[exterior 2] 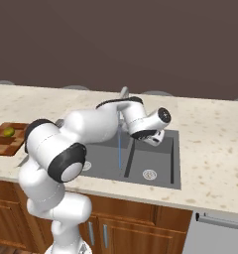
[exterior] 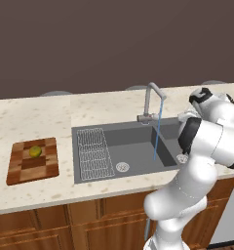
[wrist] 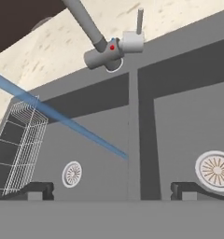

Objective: Pick the orange from the sink and place it on the cutting board to airdry. Then turn off the sink faucet.

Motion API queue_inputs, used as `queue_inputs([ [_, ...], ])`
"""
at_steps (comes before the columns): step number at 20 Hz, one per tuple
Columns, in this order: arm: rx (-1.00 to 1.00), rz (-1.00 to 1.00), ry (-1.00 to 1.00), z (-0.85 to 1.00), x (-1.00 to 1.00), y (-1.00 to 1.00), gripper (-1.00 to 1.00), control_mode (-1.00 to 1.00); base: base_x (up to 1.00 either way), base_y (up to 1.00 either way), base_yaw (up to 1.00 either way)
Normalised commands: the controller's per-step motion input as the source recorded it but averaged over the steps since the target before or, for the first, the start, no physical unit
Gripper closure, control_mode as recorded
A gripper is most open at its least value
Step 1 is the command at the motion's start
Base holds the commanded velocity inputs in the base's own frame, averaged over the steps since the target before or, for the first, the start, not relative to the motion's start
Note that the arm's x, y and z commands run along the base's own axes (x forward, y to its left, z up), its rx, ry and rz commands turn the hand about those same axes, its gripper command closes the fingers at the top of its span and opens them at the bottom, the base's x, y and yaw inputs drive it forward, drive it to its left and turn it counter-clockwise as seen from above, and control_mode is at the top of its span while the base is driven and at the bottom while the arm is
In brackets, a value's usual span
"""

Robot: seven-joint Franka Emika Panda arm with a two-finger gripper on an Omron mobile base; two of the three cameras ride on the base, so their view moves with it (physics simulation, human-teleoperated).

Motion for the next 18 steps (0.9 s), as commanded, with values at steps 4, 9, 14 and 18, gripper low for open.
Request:
queue_inputs([
  [4,0.08,0.01,-0.1,0.0,0.11,-0.14,-1.0,-1.0,0.0,0.0,0.0],
  [9,0.1,0.03,-0.08,0.0,0.17,-0.14,-1.0,-1.0,0.0,0.0,0.0],
  [14,0.1,0.0,-0.03,0.0,0.19,-0.1,-1.0,-1.0,0.0,0.0,0.0],
  [18,0.09,0.0,-0.03,0.0,0.2,-0.1,-1.0,-1.0,0.0,0.0,0.0],
])
